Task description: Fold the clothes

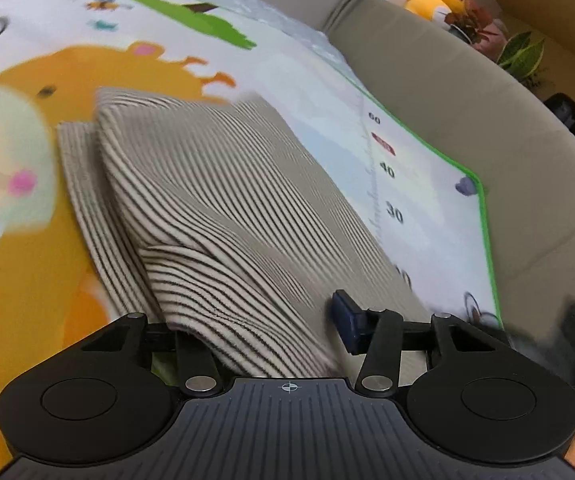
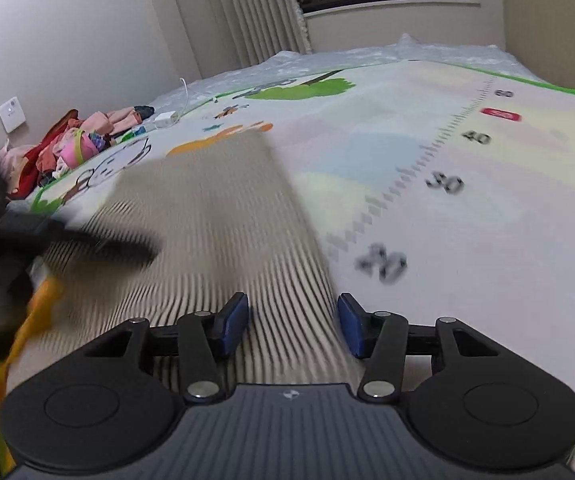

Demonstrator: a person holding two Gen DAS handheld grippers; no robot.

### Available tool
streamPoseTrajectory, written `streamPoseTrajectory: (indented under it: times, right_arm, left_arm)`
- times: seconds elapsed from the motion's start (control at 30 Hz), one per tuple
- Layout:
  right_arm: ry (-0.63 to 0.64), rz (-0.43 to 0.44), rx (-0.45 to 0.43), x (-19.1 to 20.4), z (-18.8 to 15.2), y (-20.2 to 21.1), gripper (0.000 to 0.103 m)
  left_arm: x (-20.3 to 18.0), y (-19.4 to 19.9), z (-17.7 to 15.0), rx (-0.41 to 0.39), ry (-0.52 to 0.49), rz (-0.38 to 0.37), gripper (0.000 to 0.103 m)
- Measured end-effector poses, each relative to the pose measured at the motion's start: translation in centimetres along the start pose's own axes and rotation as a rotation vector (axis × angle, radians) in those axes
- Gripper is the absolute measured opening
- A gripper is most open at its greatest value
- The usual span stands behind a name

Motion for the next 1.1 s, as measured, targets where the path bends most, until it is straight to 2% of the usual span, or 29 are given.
streamPoseTrajectory:
  times: [0.13, 0.2, 0.23, 0.27, 0.33, 0.43, 0.5, 0.57, 0.67, 0.73, 0.83, 1.1]
  right_arm:
    - [-0.005, 0.013, -0.009, 2.6, -3.4, 2.5, 0.049]
    - [0.021, -0.017, -0.006, 3.3, -3.7, 3.1, 0.05]
    - [0.031, -0.038, -0.006, 3.4, -3.4, 3.4, 0.059]
    - [0.042, -0.058, -0.009, 3.5, -3.1, 3.7, 0.072]
    - [0.074, -0.09, -0.042, 3.9, -2.0, 4.4, 0.08]
    - [0.142, -0.068, -0.086, 5.3, -0.2, 4.4, 0.086]
    - [0.194, -0.044, -0.092, 6.4, 0.5, 3.4, 0.087]
    - [0.232, -0.02, -0.057, 7.3, 0.7, 1.7, 0.087]
    - [0.284, -0.034, 0.074, 7.7, -0.8, -1.5, 0.089]
    - [0.282, -0.04, 0.042, 7.7, -2.0, -1.2, 0.089]
    - [0.253, -0.024, 0.045, 7.5, -2.2, -0.3, 0.089]
    - [0.345, -0.06, 0.029, 8.3, -3.0, 0.9, 0.093]
  left_arm:
    - [-0.1, -1.6, 1.5, -0.019, -0.006, -0.006, 0.052]
    - [-0.3, -1.1, 0.9, -0.03, -0.025, 0.004, 0.053]
    - [-0.4, -0.6, 0.5, -0.037, -0.043, 0.016, 0.055]
    - [-0.5, 0.1, -0.1, -0.045, -0.067, 0.032, 0.057]
    - [-0.4, 1.6, -1.2, -0.059, -0.105, 0.059, 0.06]
    - [-0.5, 3.7, -3.2, -0.075, -0.154, 0.099, 0.072]
    - [-0.8, 4.5, -4.7, -0.078, -0.195, 0.126, 0.073]
    - [-1.0, 5.0, -6.2, -0.082, -0.224, 0.147, 0.074]
    - [-1.0, 5.6, -7.4, -0.092, -0.23, 0.161, 0.074]
    - [-1.0, 5.8, -7.8, -0.098, -0.228, 0.162, 0.074]
    - [-0.9, 6.0, -8.1, -0.103, -0.215, 0.161, 0.076]
    - [-0.9, 5.9, -8.0, -0.105, -0.203, 0.16, 0.078]
Point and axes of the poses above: each gripper's, at about its wrist camera, not at the fingertips, and y roughly against the way its jaws point, x to its left, z to its top, the point moved 1 cm from there along -y, roughly the way its jaws point, and after that the axes turned 9 degrees about z, right-handed, at the moved point
